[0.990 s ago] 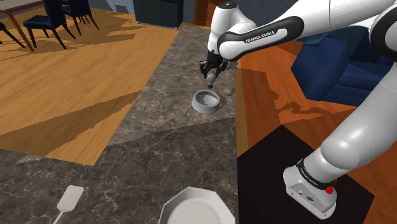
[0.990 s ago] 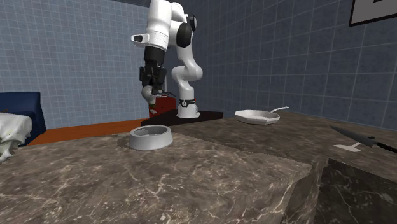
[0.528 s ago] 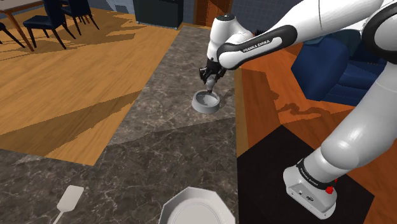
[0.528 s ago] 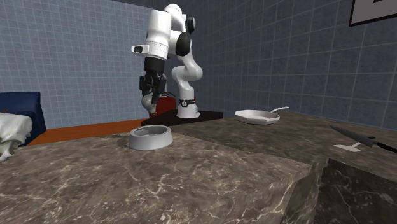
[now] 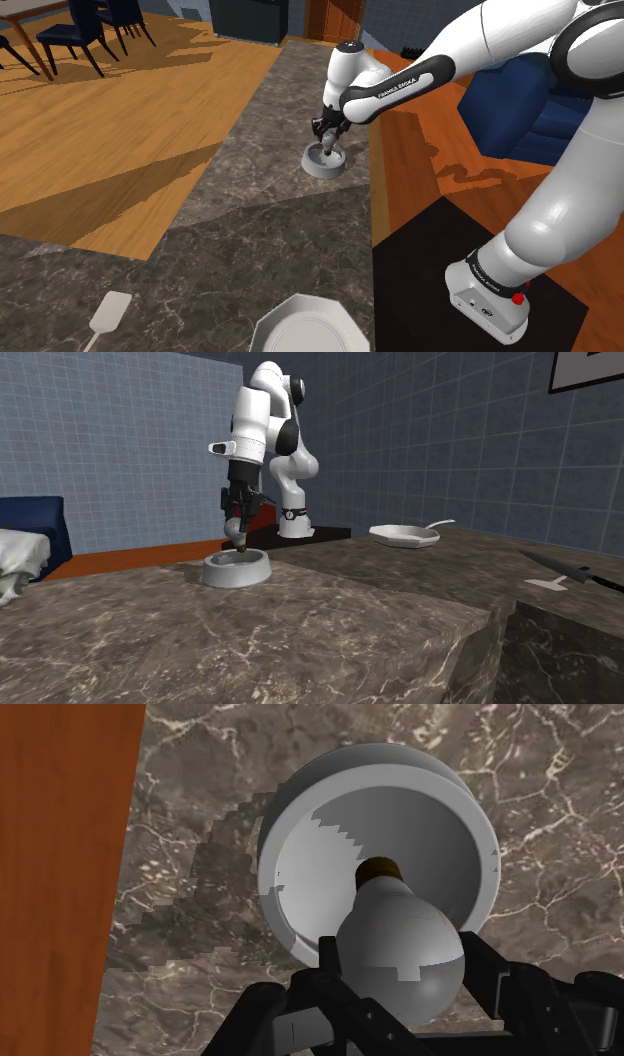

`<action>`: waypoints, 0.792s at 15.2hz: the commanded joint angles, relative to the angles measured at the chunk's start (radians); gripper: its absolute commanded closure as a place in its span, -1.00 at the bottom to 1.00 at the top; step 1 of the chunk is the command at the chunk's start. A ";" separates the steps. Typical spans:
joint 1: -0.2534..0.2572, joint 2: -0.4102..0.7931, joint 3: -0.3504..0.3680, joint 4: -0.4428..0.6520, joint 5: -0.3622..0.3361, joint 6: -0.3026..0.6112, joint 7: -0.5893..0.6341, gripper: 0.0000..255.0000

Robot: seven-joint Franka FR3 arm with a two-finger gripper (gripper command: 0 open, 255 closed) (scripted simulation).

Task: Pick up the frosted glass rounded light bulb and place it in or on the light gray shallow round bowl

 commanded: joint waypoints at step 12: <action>0.001 0.010 -0.004 -0.003 -0.009 0.012 0.006 -1.00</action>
